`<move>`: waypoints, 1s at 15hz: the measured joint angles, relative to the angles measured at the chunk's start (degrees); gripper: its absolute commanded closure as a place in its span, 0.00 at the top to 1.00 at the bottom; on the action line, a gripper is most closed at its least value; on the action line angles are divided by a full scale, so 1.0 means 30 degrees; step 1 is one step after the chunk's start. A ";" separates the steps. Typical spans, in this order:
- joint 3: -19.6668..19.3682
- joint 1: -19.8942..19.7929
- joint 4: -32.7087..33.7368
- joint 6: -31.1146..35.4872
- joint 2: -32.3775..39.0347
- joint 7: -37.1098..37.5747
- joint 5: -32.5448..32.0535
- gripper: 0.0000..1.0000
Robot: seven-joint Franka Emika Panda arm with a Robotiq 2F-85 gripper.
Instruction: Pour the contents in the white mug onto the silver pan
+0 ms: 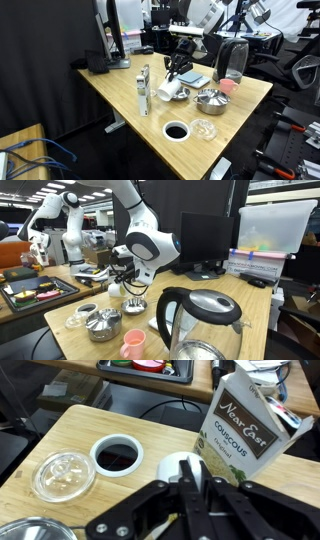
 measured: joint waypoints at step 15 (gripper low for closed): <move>-0.0773 -0.1015 0.0479 -0.2859 0.0420 0.0188 0.1264 0.02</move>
